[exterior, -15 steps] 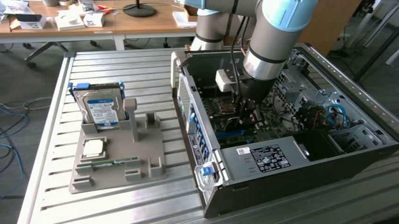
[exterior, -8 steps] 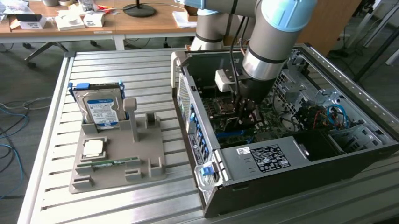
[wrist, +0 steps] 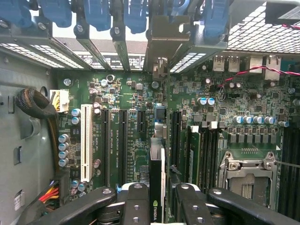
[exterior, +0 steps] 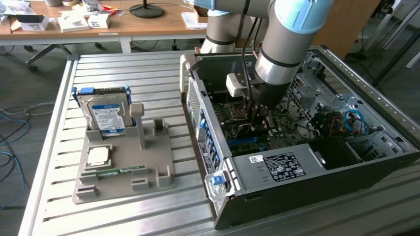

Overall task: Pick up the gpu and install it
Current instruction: 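Insert the gpu into the slot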

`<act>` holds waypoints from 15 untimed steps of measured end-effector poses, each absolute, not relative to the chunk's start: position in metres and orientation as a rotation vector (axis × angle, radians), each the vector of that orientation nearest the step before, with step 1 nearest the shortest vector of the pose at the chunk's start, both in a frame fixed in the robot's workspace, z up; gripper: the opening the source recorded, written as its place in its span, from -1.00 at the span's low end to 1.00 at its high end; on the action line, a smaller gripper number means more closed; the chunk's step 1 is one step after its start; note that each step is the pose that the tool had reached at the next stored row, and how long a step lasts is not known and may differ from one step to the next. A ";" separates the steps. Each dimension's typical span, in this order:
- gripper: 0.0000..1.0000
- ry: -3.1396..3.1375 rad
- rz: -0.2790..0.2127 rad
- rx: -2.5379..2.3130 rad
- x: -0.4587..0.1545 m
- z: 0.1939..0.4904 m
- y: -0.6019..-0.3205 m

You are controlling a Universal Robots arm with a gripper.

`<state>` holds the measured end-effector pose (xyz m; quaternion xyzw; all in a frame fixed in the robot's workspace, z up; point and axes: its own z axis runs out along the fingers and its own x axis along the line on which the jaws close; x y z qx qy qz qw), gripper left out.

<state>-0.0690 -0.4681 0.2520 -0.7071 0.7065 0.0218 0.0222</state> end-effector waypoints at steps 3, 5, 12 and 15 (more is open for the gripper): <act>-0.47 2.189 0.068 -2.191 -0.069 0.252 -0.468; -0.47 2.188 0.068 -2.190 -0.069 0.251 -0.468; -0.47 2.189 0.068 -2.190 -0.069 0.251 -0.468; -0.47 2.194 0.066 -2.187 -0.069 0.251 -0.468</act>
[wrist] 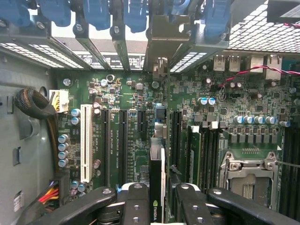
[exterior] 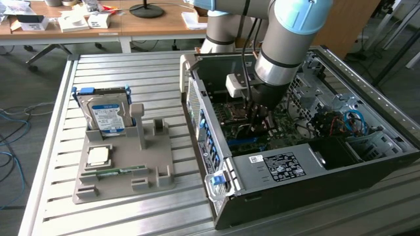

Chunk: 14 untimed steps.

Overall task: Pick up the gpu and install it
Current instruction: 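Insert the gpu into the slot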

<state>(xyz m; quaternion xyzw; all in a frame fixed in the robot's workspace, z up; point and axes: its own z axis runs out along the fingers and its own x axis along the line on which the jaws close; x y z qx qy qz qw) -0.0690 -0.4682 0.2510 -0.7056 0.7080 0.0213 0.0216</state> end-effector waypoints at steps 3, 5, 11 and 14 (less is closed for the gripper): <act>-0.47 2.198 0.066 -2.182 -0.069 0.251 -0.468; -0.47 2.200 0.066 -2.180 -0.069 0.250 -0.468; -0.47 2.210 0.065 -2.170 -0.069 0.250 -0.468; -0.47 2.215 0.065 -2.165 -0.069 0.249 -0.468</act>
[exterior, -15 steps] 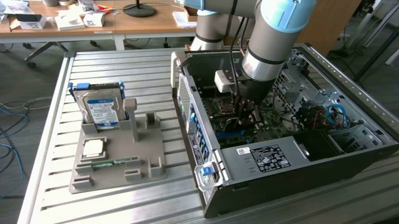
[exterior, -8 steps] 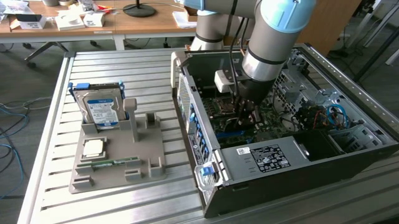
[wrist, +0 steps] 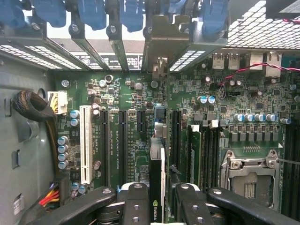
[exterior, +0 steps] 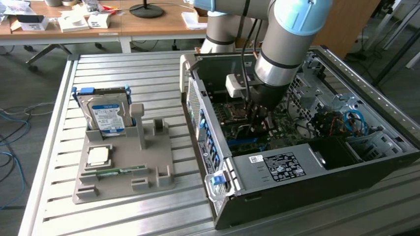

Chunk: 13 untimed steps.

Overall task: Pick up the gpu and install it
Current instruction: 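Insert the gpu into the slot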

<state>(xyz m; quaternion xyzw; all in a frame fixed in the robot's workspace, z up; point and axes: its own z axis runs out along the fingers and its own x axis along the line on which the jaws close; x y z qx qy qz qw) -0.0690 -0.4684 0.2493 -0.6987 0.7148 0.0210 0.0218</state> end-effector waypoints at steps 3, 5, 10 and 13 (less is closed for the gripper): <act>-0.47 2.222 0.065 -2.158 -0.069 0.249 -0.468; -0.47 2.225 0.065 -2.154 -0.069 0.249 -0.468; -0.47 2.229 0.065 -2.150 -0.069 0.249 -0.468; -0.47 2.229 0.065 -2.150 -0.069 0.249 -0.468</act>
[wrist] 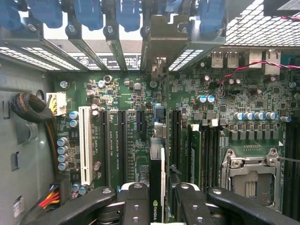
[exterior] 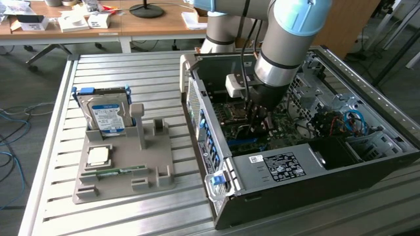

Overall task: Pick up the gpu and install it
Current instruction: 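Insert the gpu into the slot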

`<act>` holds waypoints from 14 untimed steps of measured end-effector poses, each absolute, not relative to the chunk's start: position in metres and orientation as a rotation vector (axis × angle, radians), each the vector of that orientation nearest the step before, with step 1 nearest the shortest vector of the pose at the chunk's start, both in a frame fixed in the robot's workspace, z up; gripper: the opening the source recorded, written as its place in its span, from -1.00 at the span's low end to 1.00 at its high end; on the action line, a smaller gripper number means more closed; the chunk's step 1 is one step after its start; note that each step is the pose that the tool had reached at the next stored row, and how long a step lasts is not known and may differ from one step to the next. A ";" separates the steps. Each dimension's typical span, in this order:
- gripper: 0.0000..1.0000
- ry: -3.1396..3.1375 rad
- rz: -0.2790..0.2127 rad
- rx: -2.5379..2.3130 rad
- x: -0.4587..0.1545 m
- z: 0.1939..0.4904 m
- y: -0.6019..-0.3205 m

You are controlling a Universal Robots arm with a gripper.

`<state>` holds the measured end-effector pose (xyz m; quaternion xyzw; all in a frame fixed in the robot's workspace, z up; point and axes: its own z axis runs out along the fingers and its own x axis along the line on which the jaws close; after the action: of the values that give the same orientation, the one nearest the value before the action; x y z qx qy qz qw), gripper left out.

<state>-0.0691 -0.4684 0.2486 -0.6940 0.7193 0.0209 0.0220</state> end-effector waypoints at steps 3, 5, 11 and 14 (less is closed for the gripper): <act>-0.47 2.229 0.065 -2.150 -0.069 0.248 -0.468; -0.47 2.229 0.065 -2.150 -0.069 0.248 -0.468; -0.47 2.232 0.065 -2.148 -0.069 0.247 -0.468; -0.47 2.233 0.064 -2.147 -0.069 0.246 -0.468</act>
<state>-0.0694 -0.4685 0.2465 -0.6928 0.7205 0.0208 0.0219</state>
